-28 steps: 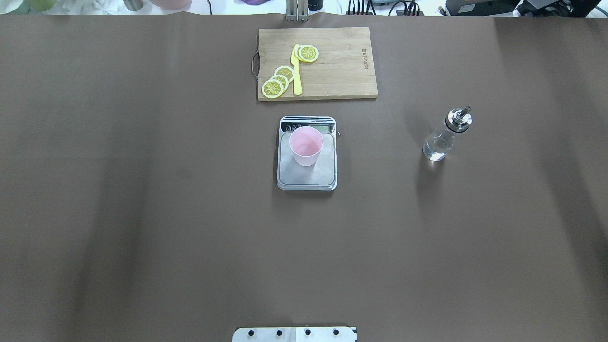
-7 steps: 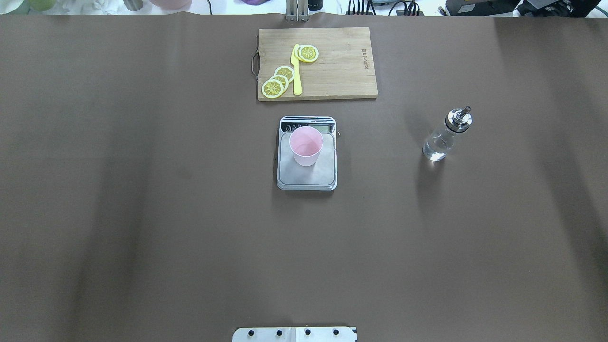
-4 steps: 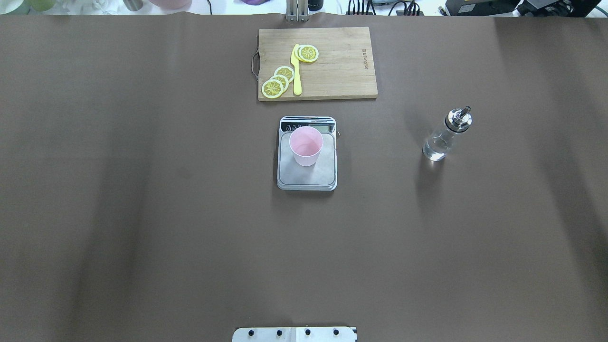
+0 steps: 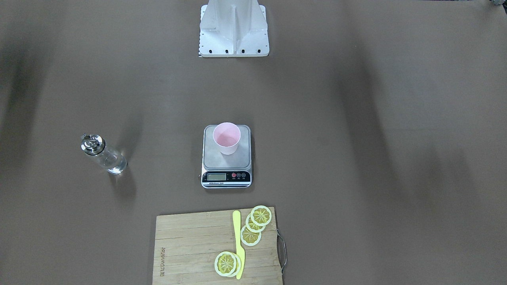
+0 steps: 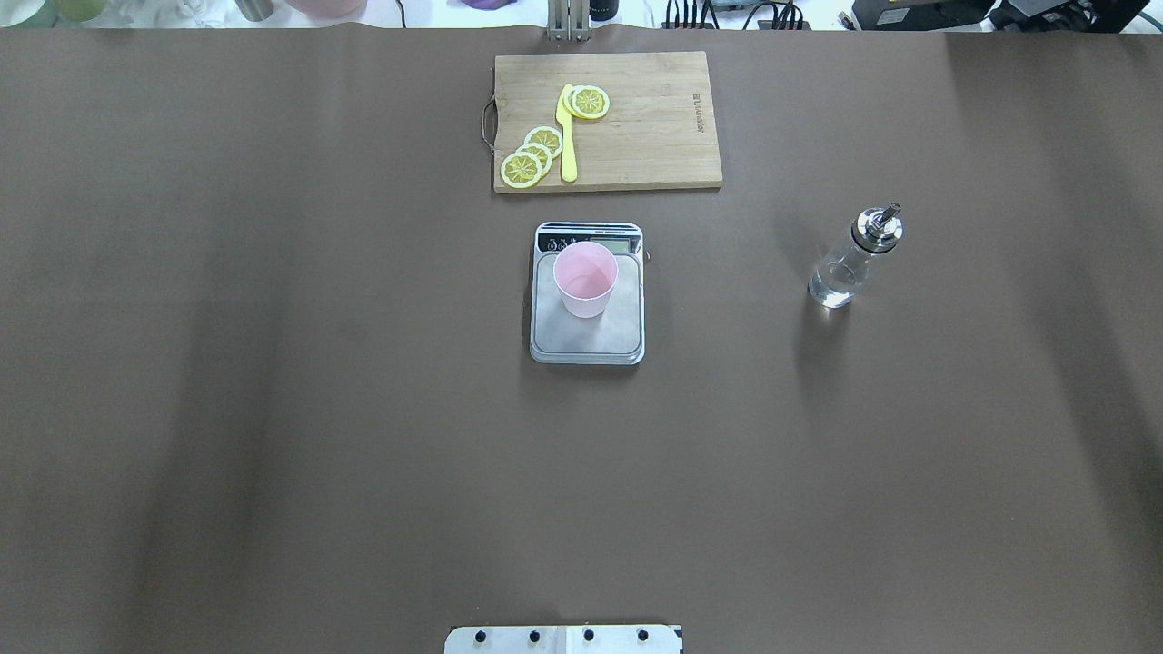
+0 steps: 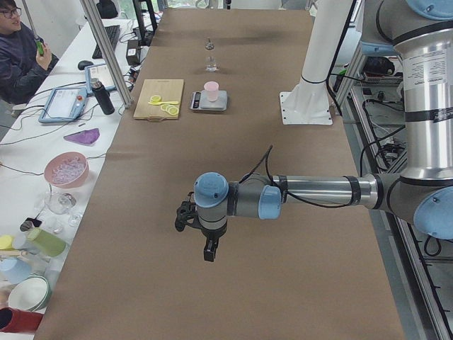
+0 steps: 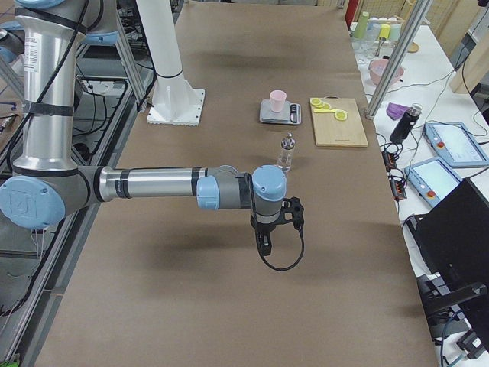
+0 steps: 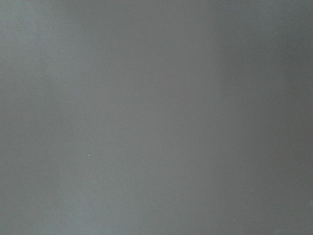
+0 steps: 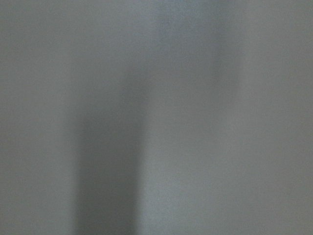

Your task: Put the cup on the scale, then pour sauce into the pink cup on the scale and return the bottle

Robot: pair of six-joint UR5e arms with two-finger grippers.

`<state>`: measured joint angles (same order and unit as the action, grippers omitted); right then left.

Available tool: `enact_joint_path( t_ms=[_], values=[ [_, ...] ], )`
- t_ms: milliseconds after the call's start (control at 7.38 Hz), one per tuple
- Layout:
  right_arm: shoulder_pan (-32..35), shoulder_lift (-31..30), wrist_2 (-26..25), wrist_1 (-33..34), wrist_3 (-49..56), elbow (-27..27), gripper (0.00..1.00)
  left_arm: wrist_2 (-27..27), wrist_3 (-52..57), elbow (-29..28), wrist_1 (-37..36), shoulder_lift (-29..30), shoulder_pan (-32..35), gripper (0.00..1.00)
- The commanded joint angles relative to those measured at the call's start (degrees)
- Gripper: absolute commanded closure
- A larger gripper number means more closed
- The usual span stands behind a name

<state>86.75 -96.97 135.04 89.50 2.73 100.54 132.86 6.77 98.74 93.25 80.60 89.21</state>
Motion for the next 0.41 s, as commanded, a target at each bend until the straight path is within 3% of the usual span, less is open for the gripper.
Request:
enact_joint_path(
  t_ms=[0, 271],
  values=[
    [-0.1, 0.0, -0.1, 0.1, 0.0, -0.1, 0.0, 0.0, 0.0, 0.1, 0.0, 0.0, 0.0, 0.01],
    [-0.1, 0.0, -0.3, 0.1, 0.0, -0.1, 0.0, 0.0, 0.0, 0.1, -0.1, 0.0, 0.0, 0.01]
  ],
)
